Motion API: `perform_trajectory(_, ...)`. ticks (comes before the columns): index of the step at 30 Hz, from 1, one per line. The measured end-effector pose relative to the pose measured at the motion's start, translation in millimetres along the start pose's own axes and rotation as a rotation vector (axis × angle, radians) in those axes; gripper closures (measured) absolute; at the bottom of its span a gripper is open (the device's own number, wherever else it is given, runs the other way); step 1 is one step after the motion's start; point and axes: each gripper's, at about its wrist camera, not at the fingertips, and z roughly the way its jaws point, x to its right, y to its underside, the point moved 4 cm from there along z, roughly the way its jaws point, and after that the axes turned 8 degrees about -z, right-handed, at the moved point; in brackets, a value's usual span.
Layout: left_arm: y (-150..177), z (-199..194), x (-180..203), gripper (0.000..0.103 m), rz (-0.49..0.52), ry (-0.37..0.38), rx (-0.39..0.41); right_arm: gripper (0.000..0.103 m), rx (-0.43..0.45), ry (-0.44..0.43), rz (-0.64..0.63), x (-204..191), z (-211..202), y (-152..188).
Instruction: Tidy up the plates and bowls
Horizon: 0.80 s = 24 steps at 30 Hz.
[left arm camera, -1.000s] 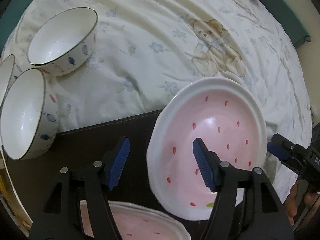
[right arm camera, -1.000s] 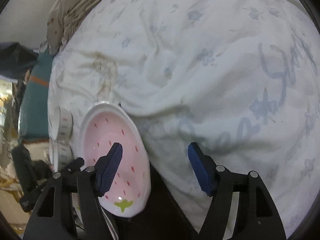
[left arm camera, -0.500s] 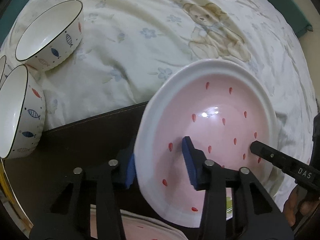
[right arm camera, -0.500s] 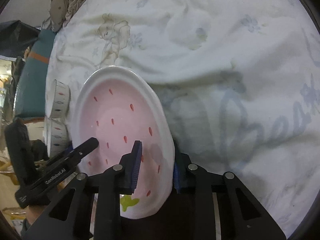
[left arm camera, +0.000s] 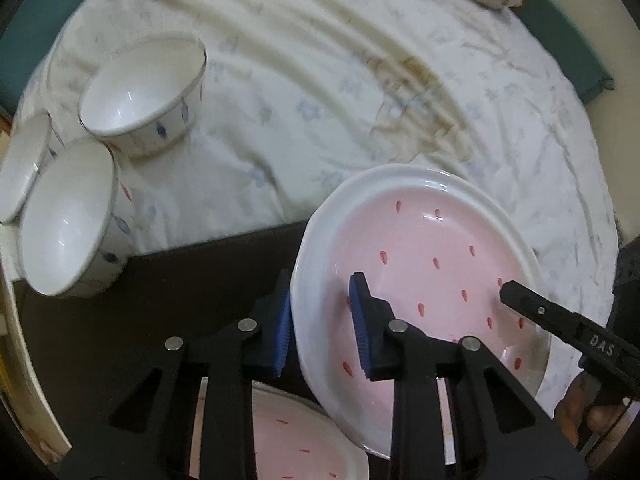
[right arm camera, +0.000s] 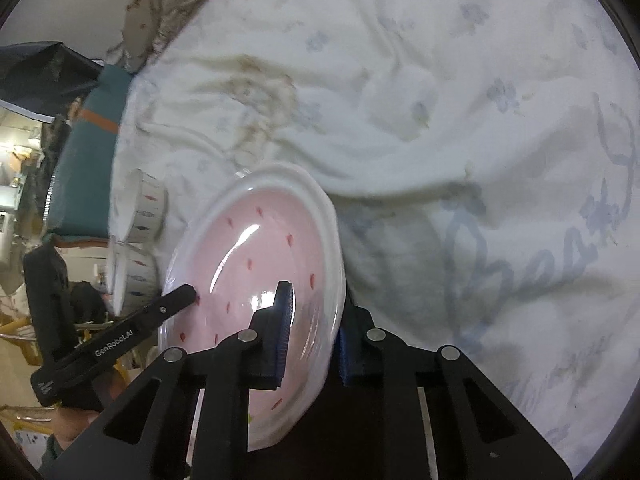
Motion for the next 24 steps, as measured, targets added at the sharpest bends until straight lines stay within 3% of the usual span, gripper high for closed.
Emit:
perform_trajectory(4, 2, -28, -7, 0.080, -0.006, 0.031, 0.034, 0.082, 0.029, -0.039, 0.009, -7, -9, 1)
perform_trajectory(12, 11, -65, -16, 0.080, 0.011, 0.013, 0.074, 0.082, 0.062, -0.060, -0.070, -44, -30, 15)
perform_trajectory(24, 67, -111, -77, 0.080, 0.009, 0.019, 0.049, 0.082, 0.045, -0.064, -0.208, -105, -40, 61)
